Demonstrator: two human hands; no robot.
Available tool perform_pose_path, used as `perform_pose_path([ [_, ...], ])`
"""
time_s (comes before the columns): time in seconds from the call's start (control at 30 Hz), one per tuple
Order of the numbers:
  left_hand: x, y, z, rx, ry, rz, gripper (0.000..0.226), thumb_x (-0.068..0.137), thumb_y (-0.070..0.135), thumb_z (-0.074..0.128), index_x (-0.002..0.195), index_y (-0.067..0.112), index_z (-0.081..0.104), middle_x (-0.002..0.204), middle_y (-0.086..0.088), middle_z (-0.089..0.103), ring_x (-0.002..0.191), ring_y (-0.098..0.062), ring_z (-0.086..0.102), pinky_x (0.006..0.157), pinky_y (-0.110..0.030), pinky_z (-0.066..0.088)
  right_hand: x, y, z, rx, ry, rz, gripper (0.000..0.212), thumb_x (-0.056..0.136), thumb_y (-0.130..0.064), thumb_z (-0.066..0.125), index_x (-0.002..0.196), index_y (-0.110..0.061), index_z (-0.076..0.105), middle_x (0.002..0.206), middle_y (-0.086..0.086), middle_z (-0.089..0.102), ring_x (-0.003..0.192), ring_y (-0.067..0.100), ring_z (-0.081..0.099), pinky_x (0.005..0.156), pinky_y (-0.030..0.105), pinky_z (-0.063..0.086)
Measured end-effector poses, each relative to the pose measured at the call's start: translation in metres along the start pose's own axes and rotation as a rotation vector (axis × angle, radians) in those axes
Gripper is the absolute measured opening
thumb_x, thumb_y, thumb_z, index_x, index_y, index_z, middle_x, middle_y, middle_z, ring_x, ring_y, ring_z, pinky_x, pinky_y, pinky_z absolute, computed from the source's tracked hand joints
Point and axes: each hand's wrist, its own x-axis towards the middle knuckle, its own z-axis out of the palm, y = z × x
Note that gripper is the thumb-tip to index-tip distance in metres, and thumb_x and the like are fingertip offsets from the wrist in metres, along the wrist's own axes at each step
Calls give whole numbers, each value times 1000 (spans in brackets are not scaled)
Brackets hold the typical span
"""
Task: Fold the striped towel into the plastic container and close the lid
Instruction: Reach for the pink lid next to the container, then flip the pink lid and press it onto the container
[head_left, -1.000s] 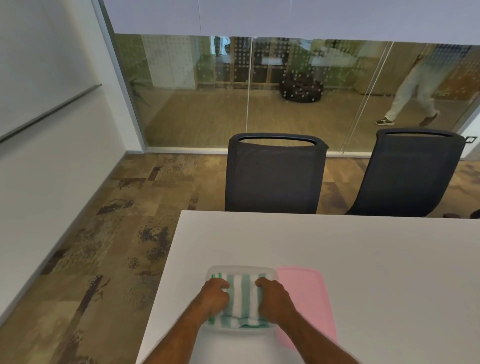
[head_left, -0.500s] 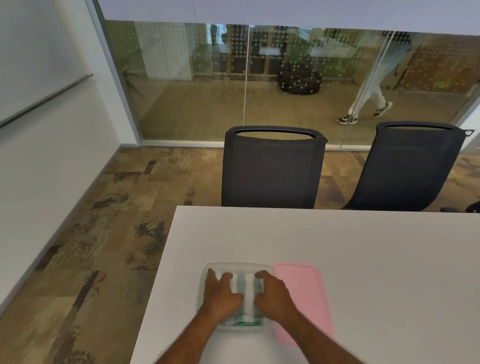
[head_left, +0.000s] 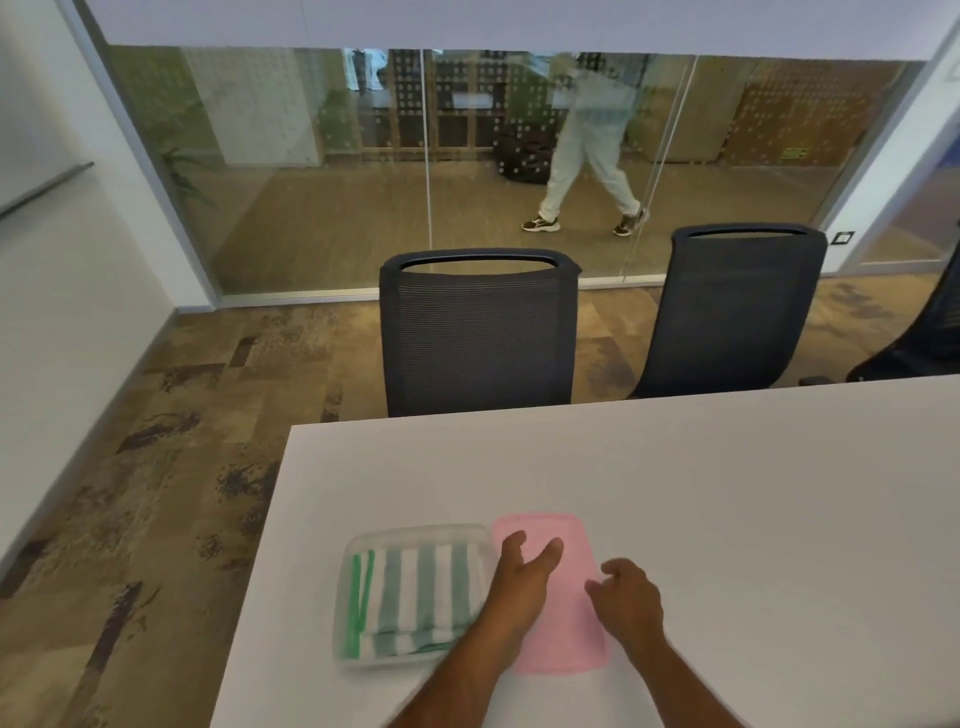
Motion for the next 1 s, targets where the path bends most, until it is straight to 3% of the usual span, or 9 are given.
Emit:
perform_pose_path([
  [0.2,16,-24,19,60,63,-90,93,88,62,54,157,21,6,166,-2,12,150,-24,21,123,-42,22,-2,33,16,-200,-70,-2,39,83,-25,61,120,-10,55,120,10,63,115,28,60,94,33,48],
  [0.33,19,-37,26,191,74,-104,103,84,64,59,157,19,2,166,-8,1,153,-25,8,124,-43,15,-2,41,16,-242,-86,24,29,79,-13,49,107,-15,57,109,7,66,103,28,64,83,33,50],
  [0.47,15,-50,32,273,85,-177,112,80,67,61,157,20,-5,165,-14,-12,154,-27,-5,125,-43,7,3,49,9,-236,-86,71,26,74,-11,50,97,-14,61,99,8,66,98,30,65,76,30,48],
  [0.53,15,-53,34,253,90,-199,118,75,68,65,156,19,-6,164,-15,-11,153,-29,-1,125,-43,9,7,56,3,-243,-95,101,28,72,-12,52,97,-15,63,100,8,67,100,30,65,75,28,46],
  [0.67,11,-52,39,45,35,-194,148,48,74,79,156,15,-4,165,-9,7,151,-26,18,122,-39,22,11,71,-7,-237,-79,123,30,71,-12,52,98,-16,65,104,7,69,100,28,65,78,28,47],
  [0.73,9,-52,40,-7,47,-172,127,69,55,80,156,13,-2,164,-8,14,149,-24,24,121,-38,26,12,75,-11,-212,-54,121,31,72,-10,51,98,-17,66,105,7,69,100,28,65,83,29,48],
  [0.83,6,-49,39,-50,69,-138,112,79,43,77,156,13,2,162,-7,18,147,-24,27,118,-37,30,10,71,-17,-165,-9,105,32,76,-8,50,100,-19,67,108,6,69,99,28,63,85,30,48],
  [0.93,3,-40,38,-137,66,-96,108,81,51,72,156,20,1,164,-4,11,149,-22,22,118,-38,25,9,60,-25,-40,69,38,23,81,-6,50,92,-22,61,103,9,72,85,30,61,75,30,45],
  [1.0,-2,-29,35,-231,83,-81,111,78,67,65,156,27,-3,165,-1,7,151,-23,18,121,-43,22,8,50,-31,45,105,-38,18,85,-5,52,91,-22,55,94,10,72,80,33,66,73,37,54],
])
